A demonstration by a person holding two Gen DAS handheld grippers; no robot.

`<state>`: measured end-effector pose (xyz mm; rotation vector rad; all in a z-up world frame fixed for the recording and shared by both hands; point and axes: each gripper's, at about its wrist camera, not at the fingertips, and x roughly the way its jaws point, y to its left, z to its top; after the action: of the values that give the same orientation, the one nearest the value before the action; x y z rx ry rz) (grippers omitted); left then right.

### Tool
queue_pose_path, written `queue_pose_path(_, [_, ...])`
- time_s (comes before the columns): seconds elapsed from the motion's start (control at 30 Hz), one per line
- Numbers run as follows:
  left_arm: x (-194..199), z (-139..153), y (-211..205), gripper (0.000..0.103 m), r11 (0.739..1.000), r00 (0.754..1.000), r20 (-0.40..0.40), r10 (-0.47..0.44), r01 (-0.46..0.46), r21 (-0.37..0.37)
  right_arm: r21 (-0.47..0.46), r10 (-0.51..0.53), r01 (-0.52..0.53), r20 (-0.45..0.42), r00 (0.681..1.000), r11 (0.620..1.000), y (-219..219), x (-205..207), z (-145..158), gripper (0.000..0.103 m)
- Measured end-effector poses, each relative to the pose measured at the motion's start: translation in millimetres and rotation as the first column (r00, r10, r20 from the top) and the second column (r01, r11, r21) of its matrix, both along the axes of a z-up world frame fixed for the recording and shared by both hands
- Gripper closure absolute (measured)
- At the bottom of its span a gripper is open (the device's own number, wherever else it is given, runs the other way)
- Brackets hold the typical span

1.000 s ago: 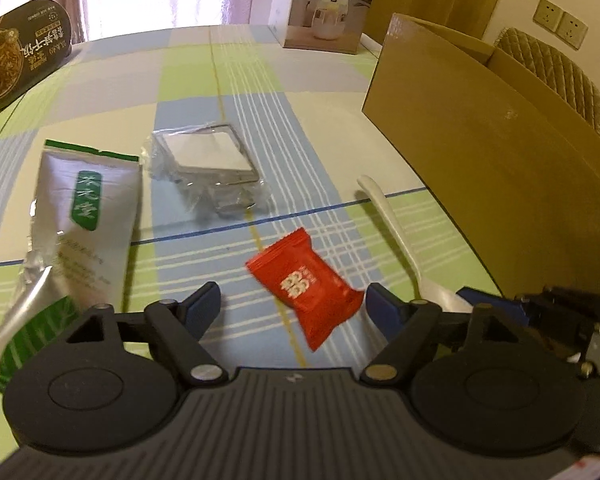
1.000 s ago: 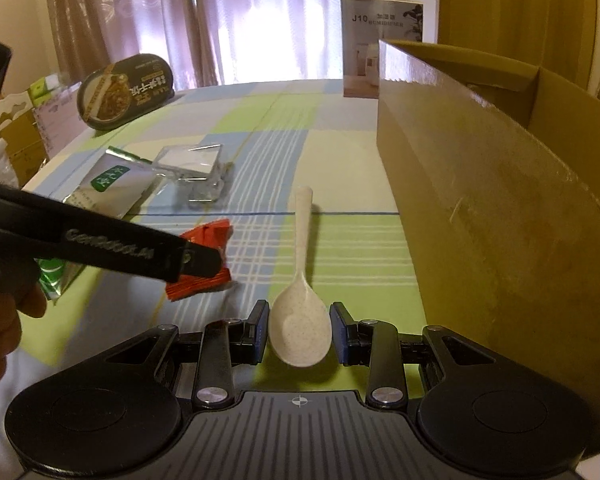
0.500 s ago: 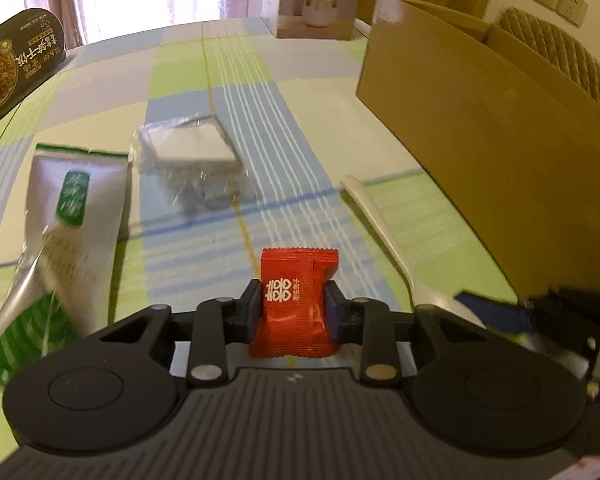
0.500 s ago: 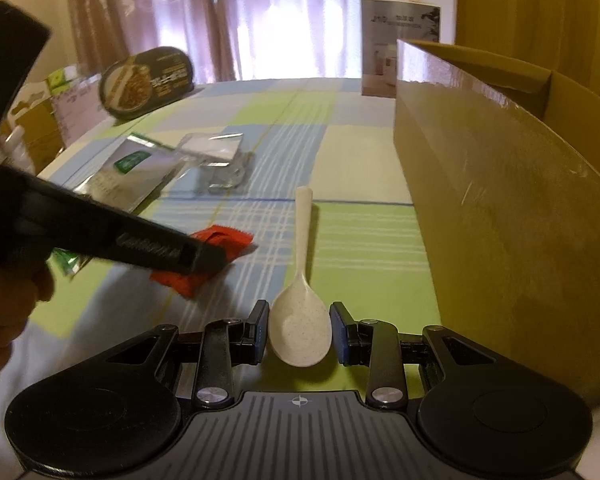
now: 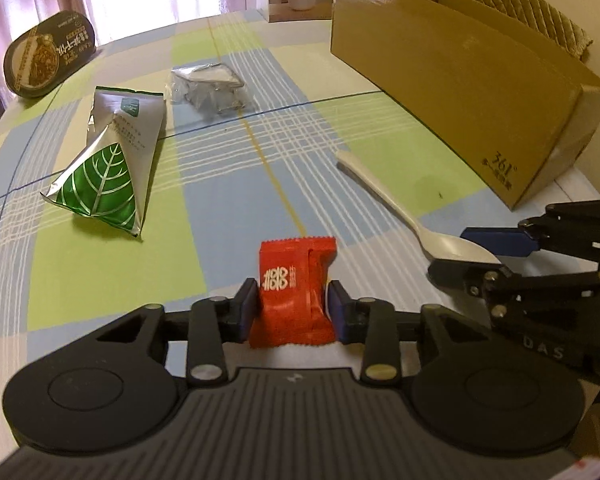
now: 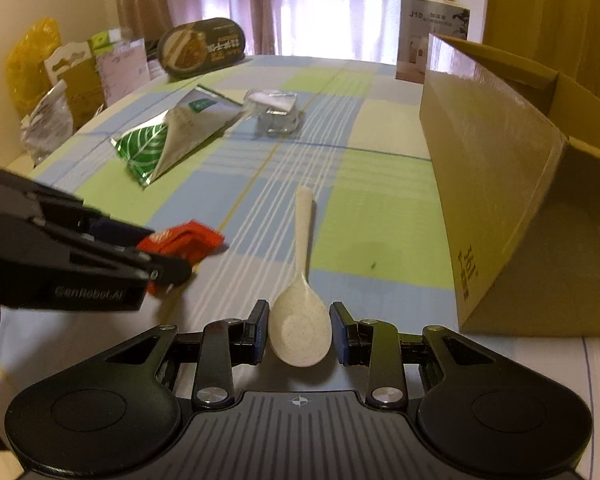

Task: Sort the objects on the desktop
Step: 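Grasp the red candy packet with the left gripper while the right holds the spoon, then carry the red packet with the left gripper while the right carries the spoon to the box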

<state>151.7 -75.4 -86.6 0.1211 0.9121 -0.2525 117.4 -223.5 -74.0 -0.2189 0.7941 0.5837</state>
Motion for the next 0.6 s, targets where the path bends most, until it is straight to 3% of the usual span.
queue_pose_path(0.6, [-9,17,-1,0.077,1.000,1.000,-0.004,0.028,-0.028,-0.014,-0.002,0.004,-0.004,0.045,0.999,1.000,-1,-6,20,0.073])
